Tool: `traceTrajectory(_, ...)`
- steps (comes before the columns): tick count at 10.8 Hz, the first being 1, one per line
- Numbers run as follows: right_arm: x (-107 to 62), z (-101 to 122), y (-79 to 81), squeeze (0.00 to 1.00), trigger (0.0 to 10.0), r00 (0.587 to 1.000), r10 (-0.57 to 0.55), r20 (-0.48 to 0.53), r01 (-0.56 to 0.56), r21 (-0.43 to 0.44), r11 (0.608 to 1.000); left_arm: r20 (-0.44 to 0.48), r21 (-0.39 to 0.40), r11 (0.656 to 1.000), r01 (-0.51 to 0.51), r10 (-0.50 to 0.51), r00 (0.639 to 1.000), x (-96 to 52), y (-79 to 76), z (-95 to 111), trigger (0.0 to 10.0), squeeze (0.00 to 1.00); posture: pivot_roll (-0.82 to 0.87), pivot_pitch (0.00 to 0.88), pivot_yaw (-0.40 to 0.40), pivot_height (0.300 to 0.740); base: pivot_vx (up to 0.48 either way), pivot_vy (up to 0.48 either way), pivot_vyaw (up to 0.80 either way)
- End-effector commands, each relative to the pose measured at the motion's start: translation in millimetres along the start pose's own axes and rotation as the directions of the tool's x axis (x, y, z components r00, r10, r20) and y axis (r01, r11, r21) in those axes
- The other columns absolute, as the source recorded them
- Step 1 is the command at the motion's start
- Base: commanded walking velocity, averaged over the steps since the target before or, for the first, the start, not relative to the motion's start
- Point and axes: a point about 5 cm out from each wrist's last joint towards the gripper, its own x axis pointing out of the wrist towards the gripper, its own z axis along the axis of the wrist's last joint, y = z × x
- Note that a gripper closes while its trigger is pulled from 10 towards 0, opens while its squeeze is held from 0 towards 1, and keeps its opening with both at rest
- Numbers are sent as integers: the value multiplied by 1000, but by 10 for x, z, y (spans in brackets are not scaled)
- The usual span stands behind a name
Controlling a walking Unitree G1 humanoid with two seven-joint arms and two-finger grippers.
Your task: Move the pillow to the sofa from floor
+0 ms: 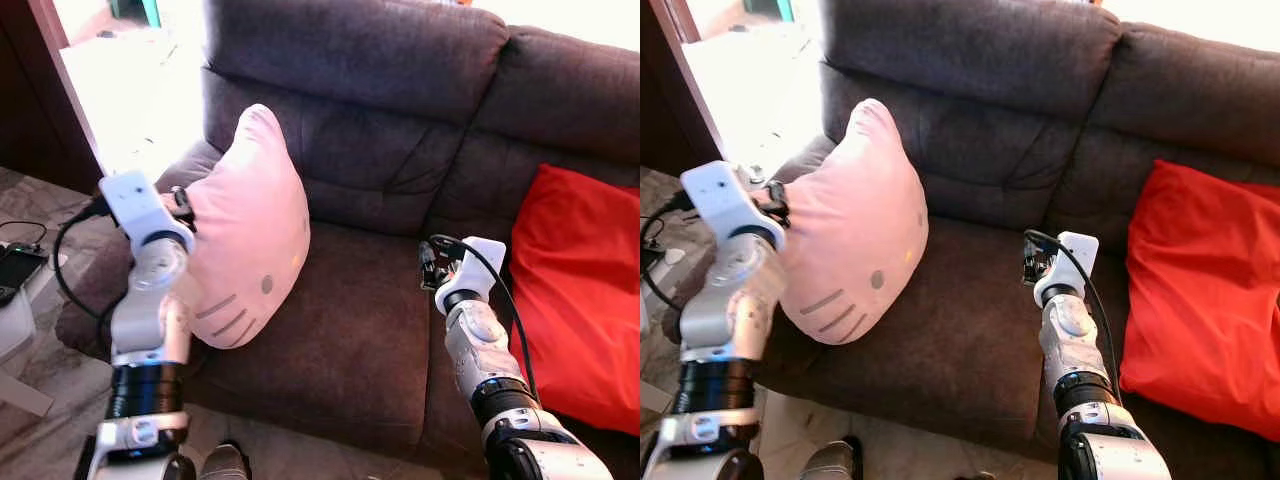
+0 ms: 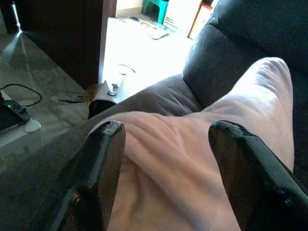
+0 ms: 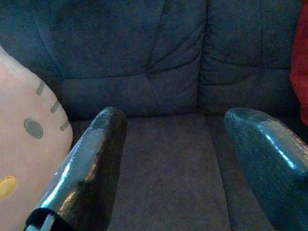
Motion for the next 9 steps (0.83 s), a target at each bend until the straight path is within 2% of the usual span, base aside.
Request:
traceTrajectory(1,12,16,-11,0,10000,1000,-5,1,5,7,1000,21,10,999,35,-35,999,-49,-81,35,10000,1000,168,24,-131,740,0,0,0)
traceTrajectory(2,14,17,-4,0,10000,1000,-3,3,3,9,1000,56,33,997,76,-77,995,-54,-123,58,10000,78,168,18,-129,740,0,0,0)
traceTrajectory(3,17,27,7,0,10000,1000,-1,10,1,13,1000,148,192,975,111,-141,979,-48,-124,109,10000,0,165,6,-125,740,0,0,0)
traceTrajectory(4,15,44,6,0,10000,1000,-2,28,1,26,1000,200,333,937,101,-175,964,-32,-68,99,10000,0,164,1,-121,740,0,0,0)
traceTrajectory(5,-5,44,-3,0,10000,999,-4,51,2,33,999,225,455,885,96,-219,949,-29,3,44,10000,0,162,0,-119,740,0,0,0)
traceTrajectory(6,-68,53,-12,0,10000,992,9,123,-9,3,1000,233,384,913,137,-240,942,-107,64,-73,10000,0,156,0,-113,740,0,0,0)
traceTrajectory(7,-123,76,-12,0,10000,982,23,185,-14,-50,999,264,320,933,165,-254,930,-195,91,-95,10000,0,148,0,-109,740,0,0,0)
traceTrajectory(8,-214,42,-28,0,10000,974,33,223,-25,-40,999,243,379,913,151,-256,936,-267,188,-233,10000,0,139,0,-106,740,0,0,0)
traceTrajectory(9,-292,-57,-71,0,10000,978,40,204,-26,-71,997,212,407,907,103,-204,956,-286,360,-352,10000,0,135,0,-105,740,0,0,0)
